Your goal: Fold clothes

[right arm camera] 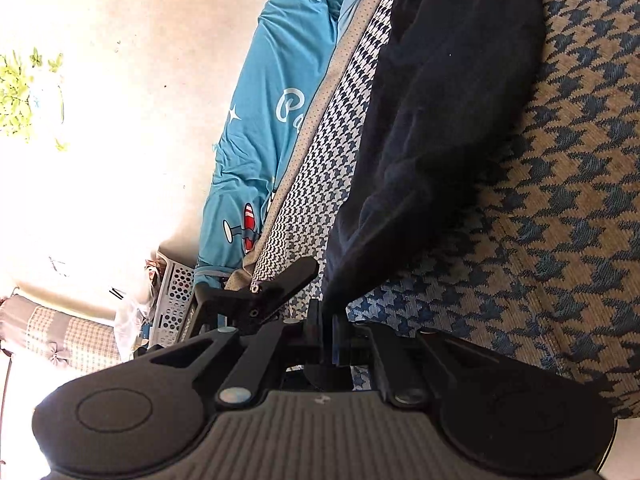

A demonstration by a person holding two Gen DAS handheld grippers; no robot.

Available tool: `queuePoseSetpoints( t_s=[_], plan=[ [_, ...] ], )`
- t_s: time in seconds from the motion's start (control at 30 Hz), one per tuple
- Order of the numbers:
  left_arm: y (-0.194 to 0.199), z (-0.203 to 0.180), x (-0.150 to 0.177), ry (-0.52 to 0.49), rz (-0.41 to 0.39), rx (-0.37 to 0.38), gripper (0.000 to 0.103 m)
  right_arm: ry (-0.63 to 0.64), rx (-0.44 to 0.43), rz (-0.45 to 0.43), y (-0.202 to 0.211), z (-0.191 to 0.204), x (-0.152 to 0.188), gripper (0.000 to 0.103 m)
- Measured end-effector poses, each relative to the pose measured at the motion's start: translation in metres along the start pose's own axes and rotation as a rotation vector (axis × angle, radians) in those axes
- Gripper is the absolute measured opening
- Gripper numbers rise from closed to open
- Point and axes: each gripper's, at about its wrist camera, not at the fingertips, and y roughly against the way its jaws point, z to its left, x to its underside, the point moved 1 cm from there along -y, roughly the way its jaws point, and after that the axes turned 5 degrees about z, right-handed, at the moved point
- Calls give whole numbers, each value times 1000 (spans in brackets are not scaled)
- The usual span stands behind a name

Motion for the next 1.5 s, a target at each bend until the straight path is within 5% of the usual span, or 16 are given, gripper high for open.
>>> queuePoseSetpoints(
  t_s=[0.2, 0.33, 0.53, 0.73, 0.93, 1.07, 1.17, 1.23, 1.5],
  plan=[
    [-8, 6, -3, 58, -25, 57, 98, -5, -2, 1, 1, 0, 0, 7],
    [-12, 2, -3, 19, -19, 30, 60, -4, 3, 7, 1, -1, -1, 7],
    [-15, -9, -3, -68, -62, -86, 25, 28, 79, 31, -3, -4, 3, 7],
    [-19, -12, -3, -100, -76, -185, 16, 35, 140, 57, -14, -13, 10, 13],
    [-18, 2, -6, -40, -82, -131, 17, 27, 179, 53, -21, -24, 13, 23],
    [-21, 2, -8, -44, -96, -125, 22, 65, 188, 49, -24, -21, 14, 23],
    [-22, -3, -7, -58, -116, -147, 15, 95, 201, 57, -26, -19, 16, 7],
    [-17, -3, -6, -73, -136, -169, 7, 106, 203, 58, -26, -18, 17, 7],
    [7, -8, -5, -147, -231, -262, 5, 137, 168, 80, -34, -8, 25, 6]
  ],
)
